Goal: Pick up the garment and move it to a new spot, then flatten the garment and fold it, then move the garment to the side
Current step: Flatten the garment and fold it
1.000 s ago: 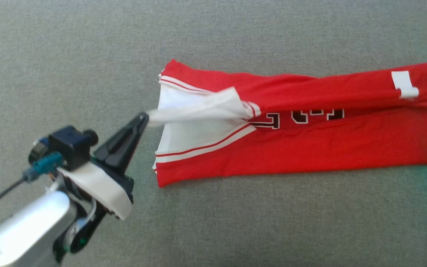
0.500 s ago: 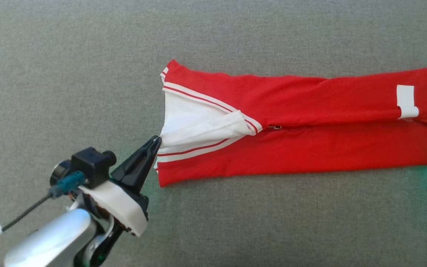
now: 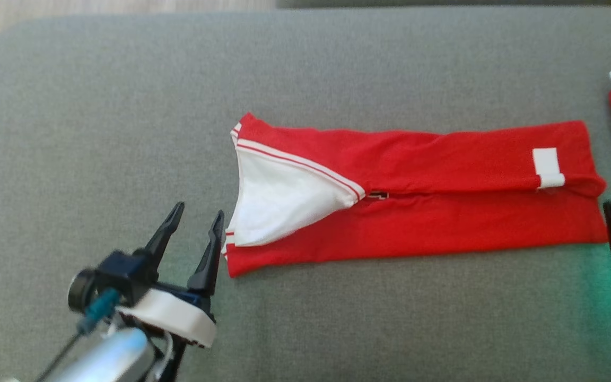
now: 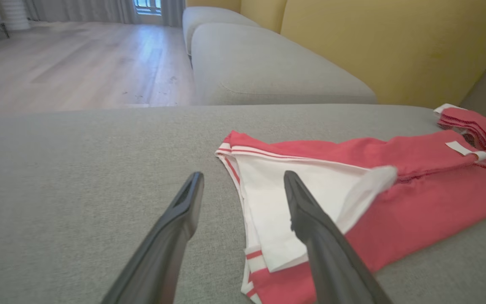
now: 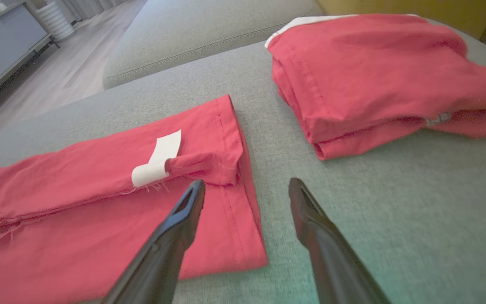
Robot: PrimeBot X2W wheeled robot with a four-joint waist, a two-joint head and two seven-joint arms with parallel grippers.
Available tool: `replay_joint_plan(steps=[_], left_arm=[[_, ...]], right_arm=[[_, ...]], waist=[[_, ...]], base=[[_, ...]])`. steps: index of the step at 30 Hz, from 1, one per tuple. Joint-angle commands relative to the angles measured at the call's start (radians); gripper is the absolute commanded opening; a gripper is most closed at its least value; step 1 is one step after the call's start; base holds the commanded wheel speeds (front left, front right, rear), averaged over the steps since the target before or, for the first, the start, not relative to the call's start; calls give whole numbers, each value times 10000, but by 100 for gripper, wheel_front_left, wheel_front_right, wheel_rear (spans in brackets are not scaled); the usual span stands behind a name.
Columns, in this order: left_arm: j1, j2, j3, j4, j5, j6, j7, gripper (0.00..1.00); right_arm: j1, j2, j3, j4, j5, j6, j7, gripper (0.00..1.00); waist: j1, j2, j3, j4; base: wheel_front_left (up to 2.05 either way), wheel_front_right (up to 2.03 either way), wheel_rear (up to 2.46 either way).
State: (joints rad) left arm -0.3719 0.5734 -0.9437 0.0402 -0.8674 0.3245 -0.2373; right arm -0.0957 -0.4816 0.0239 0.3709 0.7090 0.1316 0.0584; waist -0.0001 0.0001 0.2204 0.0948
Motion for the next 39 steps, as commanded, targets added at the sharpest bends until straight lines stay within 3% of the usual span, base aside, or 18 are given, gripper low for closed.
replay_joint_plan(steps=[1, 4, 5, 12, 21, 28, 34, 35, 36, 37, 38, 39], left_arm=[[26, 54, 555, -138, 230, 217, -166, 100], [569, -484, 1008, -107, 789, 678, -233, 100], [569, -484, 1008, -107, 789, 678, -233, 100], [2250, -1906, 2200, -174, 2732, 1078, -242, 100], [3181, -3181, 2788, -234, 4392, 630, -243, 100], [3223, -3653, 3138, -49, 4992, 95, -244, 100], [3333, -3899, 3640, 30, 5253, -214, -244, 100], [3337, -3941, 3697, 59, 5305, -277, -244, 100], [3335, -3989, 3749, 85, 5360, -336, -244, 100], [3329, -4042, 3796, 106, 5416, -386, -244, 100], [3322, -4089, 3846, 124, 5471, -432, -244, 100], [3314, -4131, 3893, 142, 5524, -478, -244, 100]], right_arm=[[222, -104, -108, -287, -124, -9, -149, 100], [464, 431, -458, -203, -261, -9, -157, 100], [464, 431, -458, -203, -261, -9, -157, 100], [-22, 1410, -1320, 684, -890, -9, 43, 100], [-1653, 1827, -2850, 2661, -2403, -9, 330, 100], [-2268, 1883, -3489, 4112, -3544, -9, 813, 100], [-2211, 2149, -3359, 4380, -3619, -9, 1135, 100], [-2212, 2178, -3289, 4371, -3561, -9, 1204, 85], [-2221, 2190, -3227, 4347, -3504, -9, 1240, 50], [-2241, 2203, -3130, 4320, -3422, -9, 1302, 34], [-2266, 2209, -3011, 4272, -3326, -9, 1343, 9], [-2291, 2203, -2916, 4214, -3242, -9, 1337, 0]], waist=[[1, -1, -347, 37], [1, -1, -651, 107], [1, -1, -651, 107], [1, -1, -1188, 501], [1, -1, -1268, 1224], [1, -1, -1060, 1476], [1, -1, -871, 1320], [1, -1, -843, 1291], [1, -1, -814, 1264], [1, -1, -781, 1242], [1, -1, -751, 1218], [1, -1, -731, 1201]], base=[[0, 0, 0], [0, 0, 0], [0, 0, 0], [0, 0, 0], [0, 0, 0], [0, 0, 0], [0, 0, 0], [0, 0, 0], [0, 0, 0], [0, 0, 0], [0, 0, 0], [0, 0, 0]])
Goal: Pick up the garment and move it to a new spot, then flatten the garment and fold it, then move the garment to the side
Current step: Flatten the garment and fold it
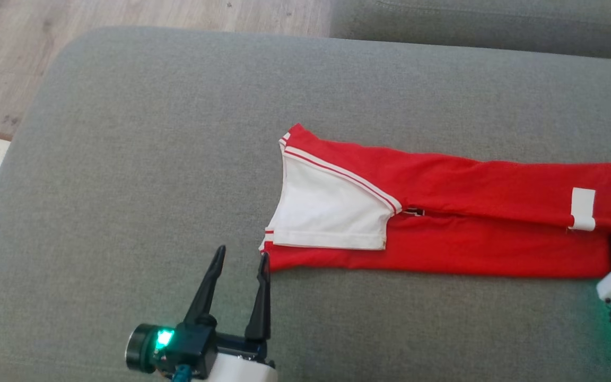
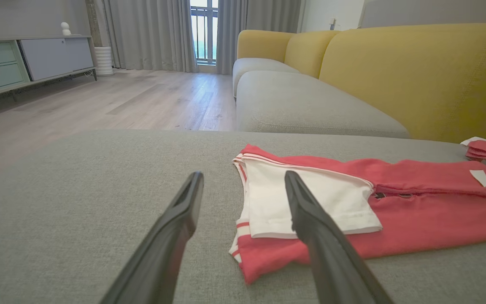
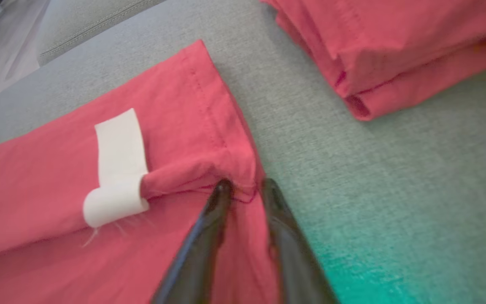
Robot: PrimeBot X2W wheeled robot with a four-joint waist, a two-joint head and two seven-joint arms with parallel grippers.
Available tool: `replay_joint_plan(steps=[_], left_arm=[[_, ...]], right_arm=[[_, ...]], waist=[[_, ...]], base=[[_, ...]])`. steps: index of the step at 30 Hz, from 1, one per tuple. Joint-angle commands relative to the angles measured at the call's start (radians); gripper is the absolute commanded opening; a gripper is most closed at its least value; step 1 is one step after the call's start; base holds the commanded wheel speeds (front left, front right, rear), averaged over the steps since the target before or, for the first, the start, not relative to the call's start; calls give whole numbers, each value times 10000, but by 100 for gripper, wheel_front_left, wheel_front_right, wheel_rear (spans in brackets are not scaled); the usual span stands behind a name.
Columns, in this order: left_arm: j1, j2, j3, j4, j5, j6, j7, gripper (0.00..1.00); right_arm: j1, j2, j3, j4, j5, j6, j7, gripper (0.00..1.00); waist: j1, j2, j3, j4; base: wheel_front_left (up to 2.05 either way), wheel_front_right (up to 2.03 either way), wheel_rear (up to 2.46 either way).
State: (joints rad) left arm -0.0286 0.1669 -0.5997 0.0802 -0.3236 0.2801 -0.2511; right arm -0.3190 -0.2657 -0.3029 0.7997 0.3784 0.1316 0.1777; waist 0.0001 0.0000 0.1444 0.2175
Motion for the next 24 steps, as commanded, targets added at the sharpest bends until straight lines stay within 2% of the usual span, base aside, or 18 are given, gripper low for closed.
replay_joint_plan(steps=[1, 11, 18, 24], left_arm=[[-126, -102, 499, -240, 142, -76, -106, 100], [-26, -214, 934, -22, 539, -320, -106, 100], [130, -321, 1187, 76, 695, -488, -106, 100], [264, -385, 1299, 212, 824, -652, -107, 100]], right_arm=[[-70, 13, 460, -137, 111, -9, 105, 0], [17, -618, 853, -612, 751, -9, -722, 0], [442, -1458, 1220, -1368, 1468, -9, -931, 0], [590, -1446, 1742, -2312, 2150, -9, -1066, 0]], waist=[[-1, 0, 45, -39], [-1, 0, -95, -195], [-1, 0, -278, -348], [-1, 0, -506, -355]], base=[[0, 0, 0], [0, 0, 0], [0, 0, 0], [0, 0, 0]])
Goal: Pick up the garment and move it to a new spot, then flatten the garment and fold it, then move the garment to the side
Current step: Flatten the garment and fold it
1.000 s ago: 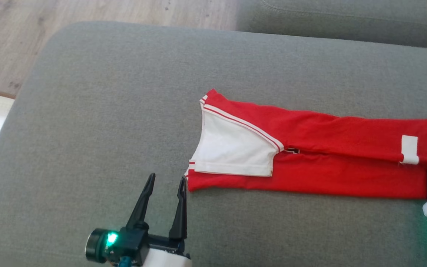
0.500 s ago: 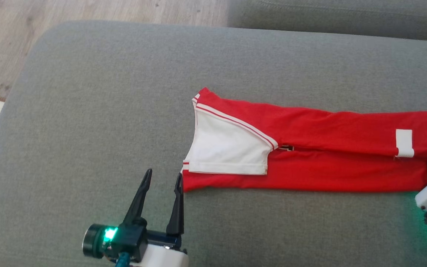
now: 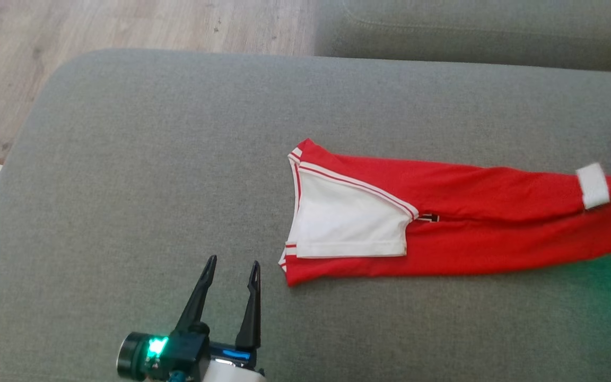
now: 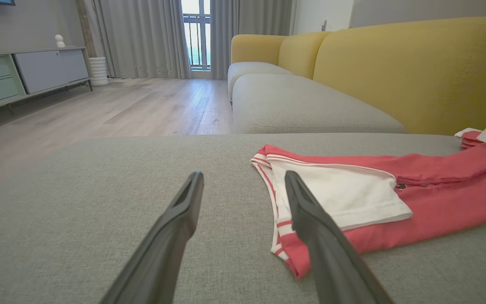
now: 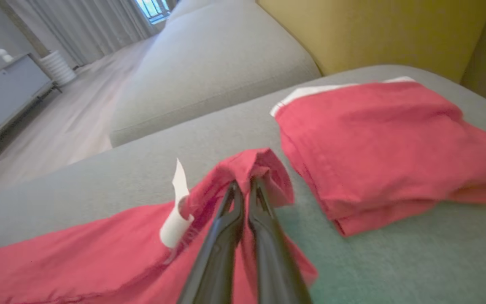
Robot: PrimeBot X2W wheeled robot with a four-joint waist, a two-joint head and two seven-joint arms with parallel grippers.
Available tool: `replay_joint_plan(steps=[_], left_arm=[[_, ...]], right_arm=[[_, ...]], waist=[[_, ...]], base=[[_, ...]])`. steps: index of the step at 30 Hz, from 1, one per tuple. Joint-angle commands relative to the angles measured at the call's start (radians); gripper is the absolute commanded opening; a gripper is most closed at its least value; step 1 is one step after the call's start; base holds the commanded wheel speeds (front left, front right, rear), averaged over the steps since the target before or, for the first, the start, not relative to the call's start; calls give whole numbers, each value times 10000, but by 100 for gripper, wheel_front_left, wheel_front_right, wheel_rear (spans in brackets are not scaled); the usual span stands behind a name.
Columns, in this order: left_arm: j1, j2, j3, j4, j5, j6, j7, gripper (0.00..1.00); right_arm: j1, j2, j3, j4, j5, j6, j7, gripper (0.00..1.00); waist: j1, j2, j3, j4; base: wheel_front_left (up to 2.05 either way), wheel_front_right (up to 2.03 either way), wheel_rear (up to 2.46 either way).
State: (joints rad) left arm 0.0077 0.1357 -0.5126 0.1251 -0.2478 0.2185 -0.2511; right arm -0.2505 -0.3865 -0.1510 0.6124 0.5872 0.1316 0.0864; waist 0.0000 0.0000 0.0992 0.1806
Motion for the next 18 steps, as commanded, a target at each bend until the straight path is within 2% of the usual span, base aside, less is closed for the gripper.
replay_joint_plan(steps=[1, 7, 9, 18], left_arm=[[-74, -74, 441, -211, 88, -60, -107, 100], [88, -92, 497, -36, 143, -167, -107, 100], [136, -130, 487, 29, 146, -224, -107, 100], [210, -229, 424, 152, 175, -356, -107, 100]], right_arm=[[-101, -168, 352, -621, 100, -9, -164, 0], [-264, 451, 1230, -1663, 262, -9, -160, 0], [-438, 887, 1787, -2068, 220, -9, 2, 0], [-933, 2146, 3490, -2312, 193, -9, 385, 0]], waist=[[0, 0, -107, 27], [0, 0, -467, 168], [0, 0, -616, 313], [0, 0, -763, 1060]], base=[[0, 0, 0], [0, 0, 0], [0, 0, 0], [0, 0, 0]])
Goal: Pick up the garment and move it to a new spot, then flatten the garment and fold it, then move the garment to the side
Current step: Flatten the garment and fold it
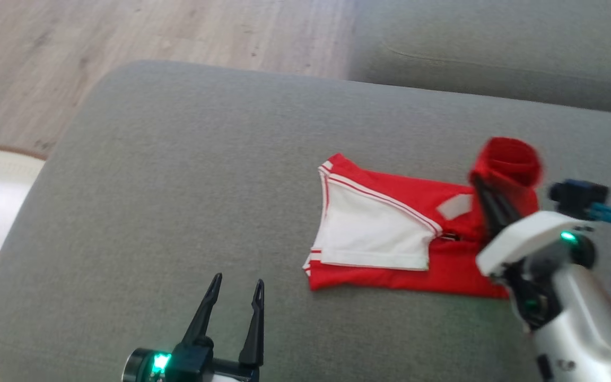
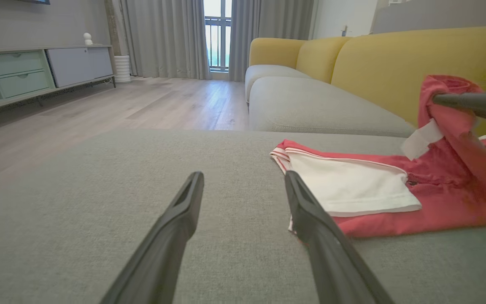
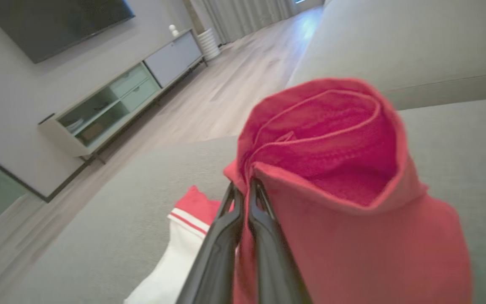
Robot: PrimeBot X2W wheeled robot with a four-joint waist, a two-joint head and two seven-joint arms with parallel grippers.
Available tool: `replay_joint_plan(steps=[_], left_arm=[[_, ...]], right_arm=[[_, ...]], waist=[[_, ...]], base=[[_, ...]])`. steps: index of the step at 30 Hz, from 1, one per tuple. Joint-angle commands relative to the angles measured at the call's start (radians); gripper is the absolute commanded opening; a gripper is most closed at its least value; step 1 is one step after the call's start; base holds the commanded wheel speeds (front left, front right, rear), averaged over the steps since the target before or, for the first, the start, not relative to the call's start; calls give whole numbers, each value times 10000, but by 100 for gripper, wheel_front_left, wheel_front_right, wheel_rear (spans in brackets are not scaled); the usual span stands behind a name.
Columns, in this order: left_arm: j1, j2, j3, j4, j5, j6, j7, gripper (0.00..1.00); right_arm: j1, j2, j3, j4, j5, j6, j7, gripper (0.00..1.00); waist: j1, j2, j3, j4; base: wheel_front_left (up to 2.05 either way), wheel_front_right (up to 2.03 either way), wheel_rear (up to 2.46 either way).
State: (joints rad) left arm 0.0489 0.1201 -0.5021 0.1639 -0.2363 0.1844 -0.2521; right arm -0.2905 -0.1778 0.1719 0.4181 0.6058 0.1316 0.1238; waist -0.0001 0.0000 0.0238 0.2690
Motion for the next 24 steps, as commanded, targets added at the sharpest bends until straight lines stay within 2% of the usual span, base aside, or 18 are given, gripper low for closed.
replay_joint_plan(steps=[1, 9, 24], left_arm=[[-200, -78, 322, -228, 63, -28, -97, 100], [-229, -181, 298, -154, 94, -97, -97, 100], [-315, -310, 341, -82, 162, -237, -97, 100]], right_arm=[[-586, 163, 430, -345, 27, -9, 27, 0], [-968, 709, 1761, -196, 412, -9, 175, 0], [-1429, 939, 3461, 394, 1357, -9, 694, 0]], waist=[[1, 0, -2, 252], [1, 0, 75, 681], [1, 0, 296, 919]], base=[[0, 0, 0], [0, 0, 0], [0, 0, 0]])
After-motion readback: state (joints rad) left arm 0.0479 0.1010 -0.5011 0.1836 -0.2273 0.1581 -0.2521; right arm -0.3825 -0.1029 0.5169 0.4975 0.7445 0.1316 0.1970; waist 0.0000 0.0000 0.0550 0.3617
